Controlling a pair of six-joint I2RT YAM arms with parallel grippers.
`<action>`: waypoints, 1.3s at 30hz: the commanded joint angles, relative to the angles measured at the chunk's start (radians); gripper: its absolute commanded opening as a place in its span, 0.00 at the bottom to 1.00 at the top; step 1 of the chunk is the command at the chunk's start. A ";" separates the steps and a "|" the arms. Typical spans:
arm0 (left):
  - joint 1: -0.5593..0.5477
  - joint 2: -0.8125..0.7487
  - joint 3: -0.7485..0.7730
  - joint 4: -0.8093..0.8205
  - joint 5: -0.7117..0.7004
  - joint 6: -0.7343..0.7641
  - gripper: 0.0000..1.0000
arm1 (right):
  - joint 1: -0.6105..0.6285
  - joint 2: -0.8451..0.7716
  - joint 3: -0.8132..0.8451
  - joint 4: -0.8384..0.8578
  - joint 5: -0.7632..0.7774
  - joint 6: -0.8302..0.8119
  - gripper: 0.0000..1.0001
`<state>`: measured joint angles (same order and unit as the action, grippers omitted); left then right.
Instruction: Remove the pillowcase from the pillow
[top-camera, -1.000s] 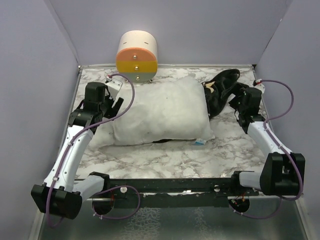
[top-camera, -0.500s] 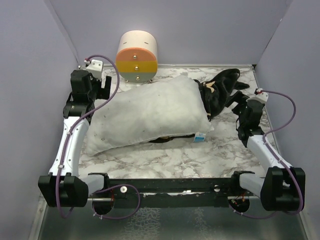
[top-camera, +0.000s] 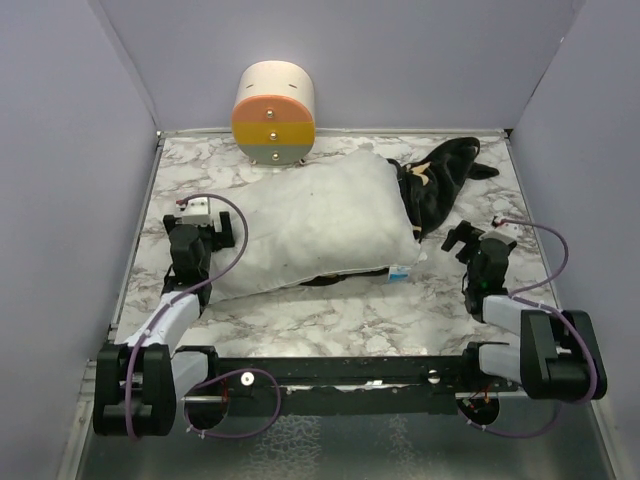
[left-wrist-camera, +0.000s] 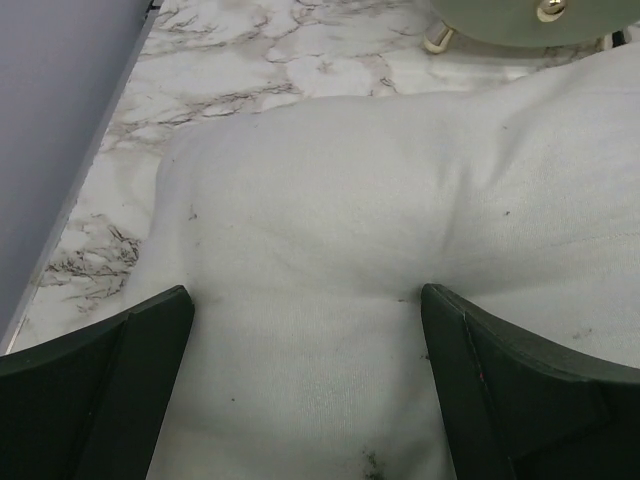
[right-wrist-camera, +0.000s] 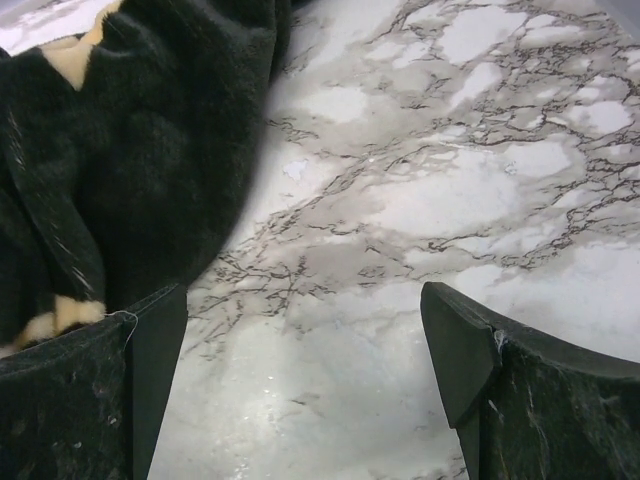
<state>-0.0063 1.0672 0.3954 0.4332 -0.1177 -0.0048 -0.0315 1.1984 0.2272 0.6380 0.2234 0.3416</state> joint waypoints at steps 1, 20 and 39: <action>0.006 0.060 -0.114 0.271 -0.064 -0.026 0.99 | 0.013 0.116 -0.081 0.445 0.003 -0.105 1.00; -0.055 0.581 -0.125 0.845 -0.235 0.000 0.99 | 0.153 0.393 -0.086 0.784 -0.162 -0.336 1.00; -0.046 0.574 -0.132 0.845 -0.158 0.005 0.99 | 0.159 0.423 0.001 0.684 -0.144 -0.345 1.00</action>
<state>-0.0547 1.6096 0.2806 1.4002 -0.2745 -0.0307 0.1234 1.6230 0.2337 1.3235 0.0692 0.0174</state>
